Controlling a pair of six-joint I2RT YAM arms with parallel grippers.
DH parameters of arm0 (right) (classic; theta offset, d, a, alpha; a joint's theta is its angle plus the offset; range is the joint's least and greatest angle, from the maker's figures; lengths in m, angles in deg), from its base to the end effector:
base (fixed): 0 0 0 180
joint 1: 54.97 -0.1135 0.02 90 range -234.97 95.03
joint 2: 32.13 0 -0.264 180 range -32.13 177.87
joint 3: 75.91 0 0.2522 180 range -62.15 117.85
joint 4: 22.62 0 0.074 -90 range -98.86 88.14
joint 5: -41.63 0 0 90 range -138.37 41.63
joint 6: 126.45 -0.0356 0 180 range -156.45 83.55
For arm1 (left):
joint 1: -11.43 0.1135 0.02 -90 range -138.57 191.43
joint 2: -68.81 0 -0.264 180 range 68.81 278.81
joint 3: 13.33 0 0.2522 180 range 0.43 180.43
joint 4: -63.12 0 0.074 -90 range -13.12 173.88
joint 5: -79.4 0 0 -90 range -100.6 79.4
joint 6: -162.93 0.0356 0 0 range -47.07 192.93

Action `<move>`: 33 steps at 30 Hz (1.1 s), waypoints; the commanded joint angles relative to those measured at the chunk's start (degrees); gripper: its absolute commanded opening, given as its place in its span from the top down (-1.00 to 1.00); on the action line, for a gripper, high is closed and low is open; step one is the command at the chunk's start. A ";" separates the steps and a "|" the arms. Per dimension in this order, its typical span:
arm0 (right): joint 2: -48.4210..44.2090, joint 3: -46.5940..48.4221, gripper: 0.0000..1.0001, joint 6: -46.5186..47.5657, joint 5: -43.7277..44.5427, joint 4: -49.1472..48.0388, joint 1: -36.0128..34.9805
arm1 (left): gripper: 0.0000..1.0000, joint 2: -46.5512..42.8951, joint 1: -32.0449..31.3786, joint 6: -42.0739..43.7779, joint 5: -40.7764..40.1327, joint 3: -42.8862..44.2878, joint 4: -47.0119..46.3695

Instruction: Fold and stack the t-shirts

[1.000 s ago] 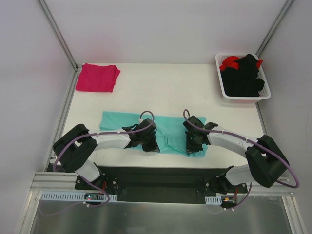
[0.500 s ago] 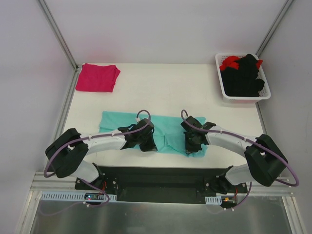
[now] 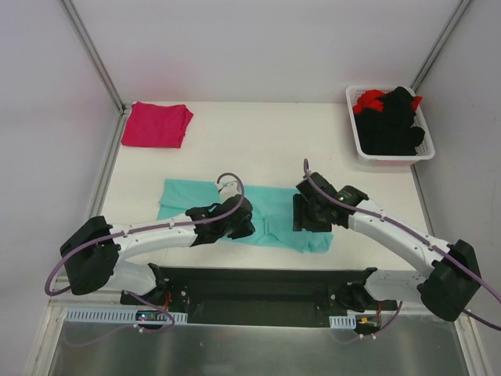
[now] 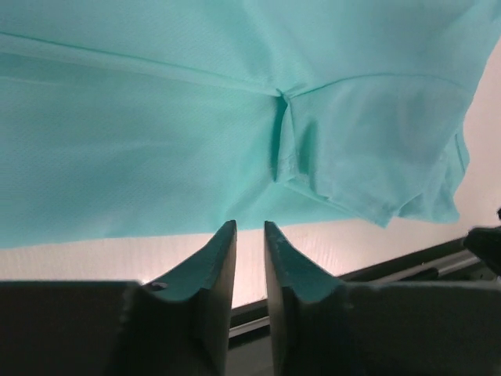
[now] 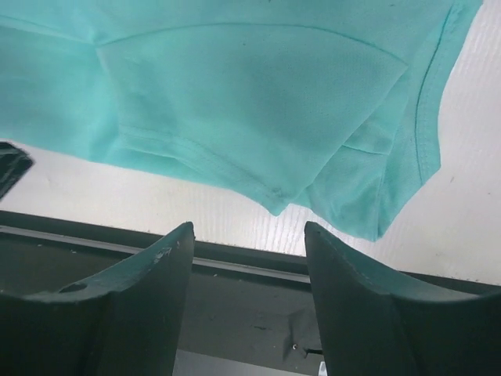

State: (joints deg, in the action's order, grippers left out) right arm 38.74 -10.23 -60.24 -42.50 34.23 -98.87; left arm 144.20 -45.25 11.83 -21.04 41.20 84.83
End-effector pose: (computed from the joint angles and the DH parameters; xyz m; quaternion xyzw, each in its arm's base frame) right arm 0.1725 0.1610 0.2435 -0.1570 0.9564 0.0931 0.2281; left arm 0.1534 -0.2215 0.2054 -0.0717 0.9097 -0.2999 0.2783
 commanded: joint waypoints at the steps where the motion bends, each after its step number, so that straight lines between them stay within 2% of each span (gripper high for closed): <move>1: -3.72 4.15 -0.24 -0.38 2.57 6.91 -0.57 | 0.46 5.26 -6.39 2.56 -15.11 6.41 3.12; 2: -4.24 4.50 -0.24 -0.38 2.66 7.79 -0.75 | 0.34 6.51 -8.07 2.48 -21.23 7.82 3.56; 4: -5.83 5.12 -0.24 -0.38 3.27 8.76 -0.66 | 0.01 10.19 -12.81 1.60 -27.15 8.97 3.92; 6: -7.06 5.29 -0.25 -0.38 3.97 9.99 -0.66 | -0.03 12.75 -15.20 0.99 -33.13 11.25 4.36; 8: -8.73 5.12 -0.25 -0.47 4.32 11.39 -0.66 | -0.18 15.91 -17.65 -0.15 -36.04 12.74 4.88; 12: -11.98 4.16 -0.26 -0.73 4.94 12.98 -0.66 | -0.17 19.26 -19.69 -2.70 -39.74 14.33 7.87; 19: -14.53 3.28 -0.25 -0.82 4.94 13.95 -0.75 | -0.17 24.09 -21.27 -7.36 -46.86 19.07 20.34; 24: -15.76 2.66 -0.24 -0.82 4.41 14.04 -0.75 | -0.17 27.61 -21.71 -10.53 -47.92 23.30 27.20; 33: -16.47 2.04 -0.22 -0.99 4.59 14.39 -0.66 | -0.17 31.21 -24.79 -13.43 -47.66 27.07 31.69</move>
State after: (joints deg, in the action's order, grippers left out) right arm 23.70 -7.69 -60.43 -38.57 47.09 -99.33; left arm 174.02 -68.73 1.56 -66.37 65.40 111.38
